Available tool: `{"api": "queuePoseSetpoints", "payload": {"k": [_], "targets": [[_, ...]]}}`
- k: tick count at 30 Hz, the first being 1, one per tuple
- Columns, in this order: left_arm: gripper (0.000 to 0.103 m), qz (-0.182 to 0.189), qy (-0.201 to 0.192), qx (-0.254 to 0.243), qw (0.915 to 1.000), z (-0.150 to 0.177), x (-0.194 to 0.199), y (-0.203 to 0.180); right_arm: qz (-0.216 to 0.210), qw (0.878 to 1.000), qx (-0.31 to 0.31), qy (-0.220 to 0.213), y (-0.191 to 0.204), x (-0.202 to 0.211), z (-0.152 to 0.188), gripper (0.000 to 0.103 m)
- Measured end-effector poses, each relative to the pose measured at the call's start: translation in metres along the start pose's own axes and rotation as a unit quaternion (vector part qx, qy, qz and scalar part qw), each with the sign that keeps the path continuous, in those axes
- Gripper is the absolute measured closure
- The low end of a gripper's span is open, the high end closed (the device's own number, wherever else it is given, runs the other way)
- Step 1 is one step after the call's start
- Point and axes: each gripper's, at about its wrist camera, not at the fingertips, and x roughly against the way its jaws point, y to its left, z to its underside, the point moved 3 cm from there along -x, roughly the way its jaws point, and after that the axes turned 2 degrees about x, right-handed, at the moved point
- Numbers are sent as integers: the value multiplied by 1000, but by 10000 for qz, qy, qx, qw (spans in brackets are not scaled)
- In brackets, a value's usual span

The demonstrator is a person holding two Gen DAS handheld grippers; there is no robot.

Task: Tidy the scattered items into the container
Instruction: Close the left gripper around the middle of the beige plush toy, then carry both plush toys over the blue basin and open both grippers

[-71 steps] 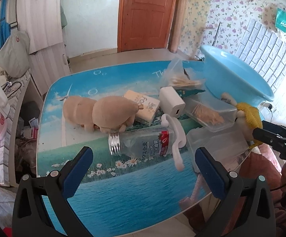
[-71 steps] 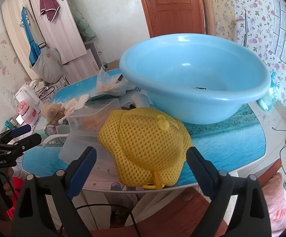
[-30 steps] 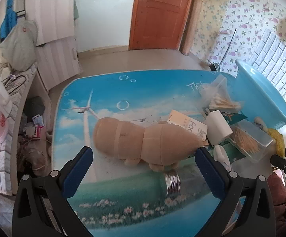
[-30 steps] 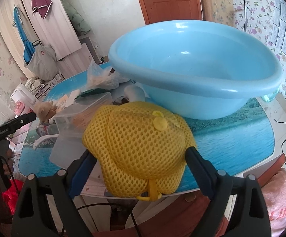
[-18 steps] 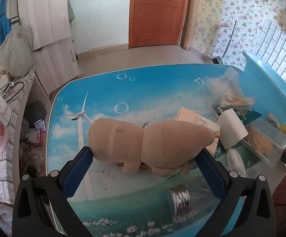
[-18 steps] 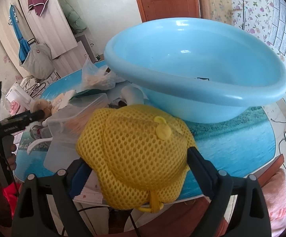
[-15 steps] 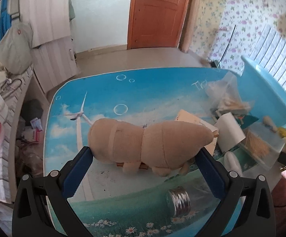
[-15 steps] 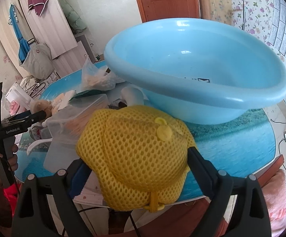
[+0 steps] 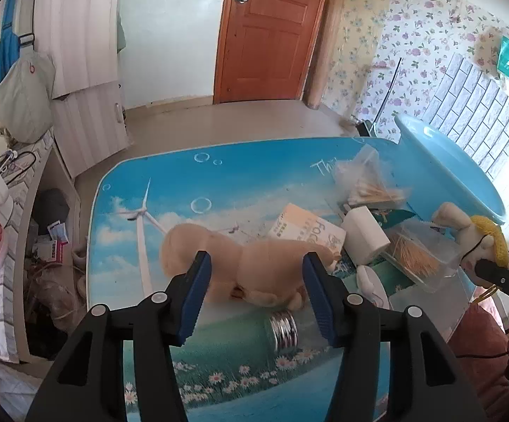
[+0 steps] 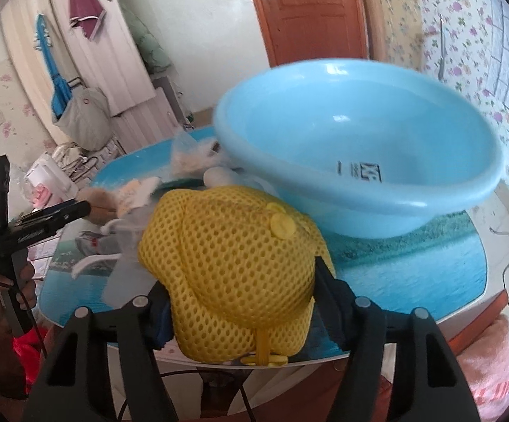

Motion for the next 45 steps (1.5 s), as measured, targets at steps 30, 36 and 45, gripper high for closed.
{"api": "queuePoseSetpoints", "payload": {"k": [30, 36, 45], "targets": [[7, 627, 152, 713, 9954, -3, -39, 27, -276, 9996, 27, 68, 4, -3, 2, 37], [11, 773, 65, 599, 9952, 4, -25, 18, -292, 9995, 44, 60, 6, -3, 3, 37], [10, 617, -501, 354, 9962, -10, 28, 5, -467, 9988, 118, -90, 12, 8, -1, 37]]}}
